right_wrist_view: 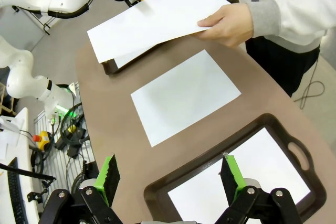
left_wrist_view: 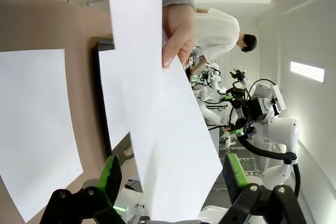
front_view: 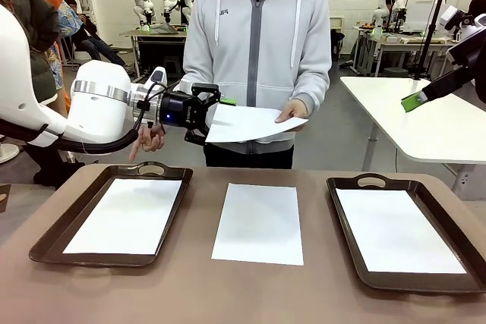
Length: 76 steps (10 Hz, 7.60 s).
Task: Sort the A4 documents.
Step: Receive the A4 Paper, then place the A4 Paper in the designated Handle tray.
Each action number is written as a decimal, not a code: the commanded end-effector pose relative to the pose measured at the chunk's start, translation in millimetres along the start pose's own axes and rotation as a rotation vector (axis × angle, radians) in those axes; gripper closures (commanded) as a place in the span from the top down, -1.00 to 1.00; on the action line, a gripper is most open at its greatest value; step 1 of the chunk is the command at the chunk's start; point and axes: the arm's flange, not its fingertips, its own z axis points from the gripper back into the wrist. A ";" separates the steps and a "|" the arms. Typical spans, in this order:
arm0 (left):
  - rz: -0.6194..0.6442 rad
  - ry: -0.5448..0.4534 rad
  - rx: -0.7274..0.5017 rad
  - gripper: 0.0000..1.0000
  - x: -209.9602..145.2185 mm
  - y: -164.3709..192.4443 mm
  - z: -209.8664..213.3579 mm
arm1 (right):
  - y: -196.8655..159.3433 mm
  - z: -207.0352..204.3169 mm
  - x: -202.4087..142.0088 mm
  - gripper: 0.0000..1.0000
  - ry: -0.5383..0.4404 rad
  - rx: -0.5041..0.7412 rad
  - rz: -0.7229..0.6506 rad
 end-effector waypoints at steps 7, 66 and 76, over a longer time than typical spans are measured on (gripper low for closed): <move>0.042 -0.051 -0.036 -0.30 1.5 3.4 13.9 | 0.3 -1.0 -0.5 1.00 0.009 0.000 0.004; 0.101 0.027 0.908 -0.98 -1.5 117.3 206.3 | 0.3 -1.0 -0.5 1.00 0.009 0.000 0.004; 0.092 0.032 0.949 -0.22 -7.5 119.0 224.8 | 0.3 -1.0 -0.5 1.00 0.009 0.000 0.004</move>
